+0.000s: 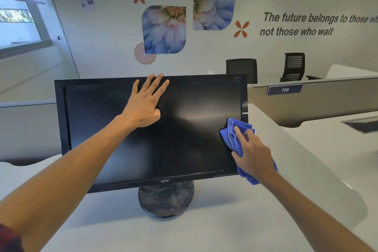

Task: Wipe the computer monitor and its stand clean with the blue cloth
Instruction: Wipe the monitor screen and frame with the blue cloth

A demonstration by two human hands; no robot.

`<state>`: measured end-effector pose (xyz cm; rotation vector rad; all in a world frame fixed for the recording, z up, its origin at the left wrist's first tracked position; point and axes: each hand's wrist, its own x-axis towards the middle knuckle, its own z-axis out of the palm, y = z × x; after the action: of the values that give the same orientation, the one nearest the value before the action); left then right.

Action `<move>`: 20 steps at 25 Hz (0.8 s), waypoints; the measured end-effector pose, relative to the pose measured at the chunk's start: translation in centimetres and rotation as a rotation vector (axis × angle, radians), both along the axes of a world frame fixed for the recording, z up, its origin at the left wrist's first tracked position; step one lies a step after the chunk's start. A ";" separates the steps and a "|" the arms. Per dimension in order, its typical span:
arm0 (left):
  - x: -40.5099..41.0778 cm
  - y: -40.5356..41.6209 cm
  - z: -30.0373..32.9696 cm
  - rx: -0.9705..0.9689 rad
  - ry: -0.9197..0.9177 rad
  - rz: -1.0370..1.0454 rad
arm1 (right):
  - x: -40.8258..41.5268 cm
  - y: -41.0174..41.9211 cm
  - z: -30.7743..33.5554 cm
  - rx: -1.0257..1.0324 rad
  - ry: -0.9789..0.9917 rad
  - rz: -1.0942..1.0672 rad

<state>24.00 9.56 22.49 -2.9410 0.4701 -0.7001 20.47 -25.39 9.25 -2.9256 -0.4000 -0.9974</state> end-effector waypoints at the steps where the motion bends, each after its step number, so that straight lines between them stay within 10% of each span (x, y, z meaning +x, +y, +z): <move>1: 0.0 0.0 0.0 0.005 0.002 0.002 | -0.9 -0.2 -1.3 -0.011 0.034 0.002; 7: -0.8 0.5 -0.3 0.034 -0.045 0.009 | -5.4 -1.2 -7.3 -0.015 0.240 0.024; 13: -1.6 4.7 -0.2 -0.043 -0.104 0.173 | -0.5 1.9 2.9 0.058 -0.149 0.146; 20: -2.9 9.8 -1.3 -0.019 -0.081 0.226 | 4.3 6.5 1.8 -0.299 -0.042 0.320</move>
<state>21.07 19.38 21.20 -2.9058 0.1213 -0.7931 24.75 -18.90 11.04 -2.9489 -1.0658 -1.0291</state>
